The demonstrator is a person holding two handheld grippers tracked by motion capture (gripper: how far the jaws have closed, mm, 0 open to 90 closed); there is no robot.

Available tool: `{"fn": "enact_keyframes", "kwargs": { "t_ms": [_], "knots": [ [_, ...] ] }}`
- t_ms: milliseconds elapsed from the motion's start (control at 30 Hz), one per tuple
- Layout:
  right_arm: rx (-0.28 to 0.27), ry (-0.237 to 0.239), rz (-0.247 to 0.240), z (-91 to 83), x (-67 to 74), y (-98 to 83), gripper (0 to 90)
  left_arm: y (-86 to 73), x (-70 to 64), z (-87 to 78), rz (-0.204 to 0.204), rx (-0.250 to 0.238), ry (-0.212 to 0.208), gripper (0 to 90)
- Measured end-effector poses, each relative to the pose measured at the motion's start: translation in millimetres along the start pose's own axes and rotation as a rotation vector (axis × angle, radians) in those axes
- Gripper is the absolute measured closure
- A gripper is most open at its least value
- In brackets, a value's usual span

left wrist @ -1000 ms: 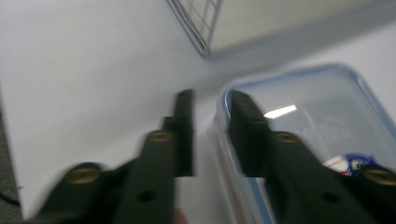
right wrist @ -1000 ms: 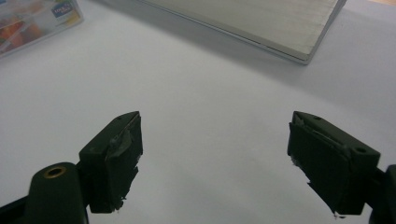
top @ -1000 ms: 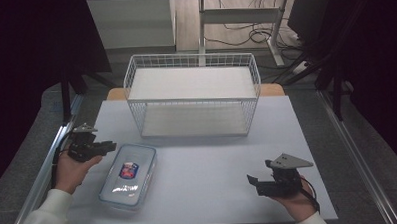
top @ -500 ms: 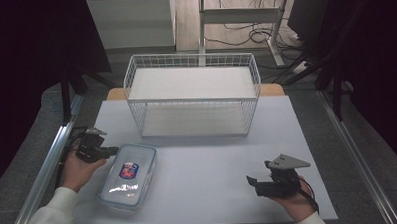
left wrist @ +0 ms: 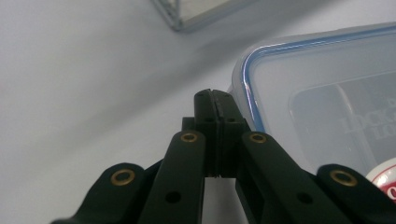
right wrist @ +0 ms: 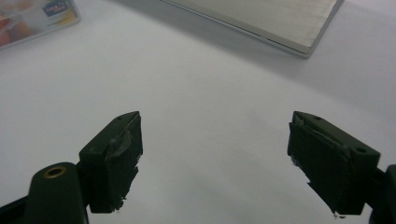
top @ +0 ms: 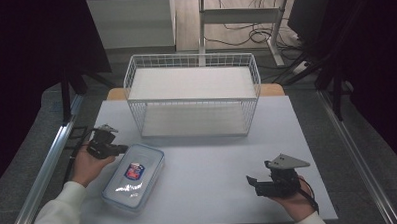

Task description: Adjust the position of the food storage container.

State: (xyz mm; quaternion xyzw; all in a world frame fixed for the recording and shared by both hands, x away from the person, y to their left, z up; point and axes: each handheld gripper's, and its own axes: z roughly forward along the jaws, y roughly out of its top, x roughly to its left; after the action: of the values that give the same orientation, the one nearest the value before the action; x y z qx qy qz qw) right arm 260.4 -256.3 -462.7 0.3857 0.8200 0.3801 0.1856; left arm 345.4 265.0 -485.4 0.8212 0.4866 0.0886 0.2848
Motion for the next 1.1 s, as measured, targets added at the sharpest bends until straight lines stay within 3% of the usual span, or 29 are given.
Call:
{"fn": "enact_keyframes", "kwargs": {
  "t_ms": [67,233,467,767,867,967,1033,1100],
  "knots": [
    [0.002,0.001,0.002,0.0,-0.4,-0.3,18.3,6.2,-7.5,4.0,0.034,0.007,0.002,90.0],
    [0.007,0.002,-0.002,0.4,0.0,-0.4,18.3,14.4,-18.6,10.8,0.055,0.007,-0.019,90.0],
    [0.011,0.001,-0.004,0.7,0.6,-0.4,18.3,30.2,-44.7,23.0,0.126,0.025,-0.054,90.0],
    [0.015,0.002,-0.013,0.8,2.1,-0.2,18.2,34.9,-53.0,26.6,0.173,0.023,-0.058,90.0],
    [0.014,0.000,-0.013,0.4,2.0,0.0,18.2,34.1,-52.2,18.0,0.181,0.003,-0.056,90.0],
    [0.015,-0.004,-0.016,0.5,1.5,-0.5,18.2,30.9,-56.5,-8.4,0.172,-0.049,-0.097,90.0],
    [0.016,-0.004,-0.013,0.8,1.6,-0.5,18.2,26.5,-63.3,-22.2,0.158,-0.070,-0.132,90.0],
    [0.016,-0.005,-0.013,0.9,2.0,-0.3,18.2,20.1,-74.5,-32.8,0.186,-0.067,-0.146,90.0]
  ]
}}
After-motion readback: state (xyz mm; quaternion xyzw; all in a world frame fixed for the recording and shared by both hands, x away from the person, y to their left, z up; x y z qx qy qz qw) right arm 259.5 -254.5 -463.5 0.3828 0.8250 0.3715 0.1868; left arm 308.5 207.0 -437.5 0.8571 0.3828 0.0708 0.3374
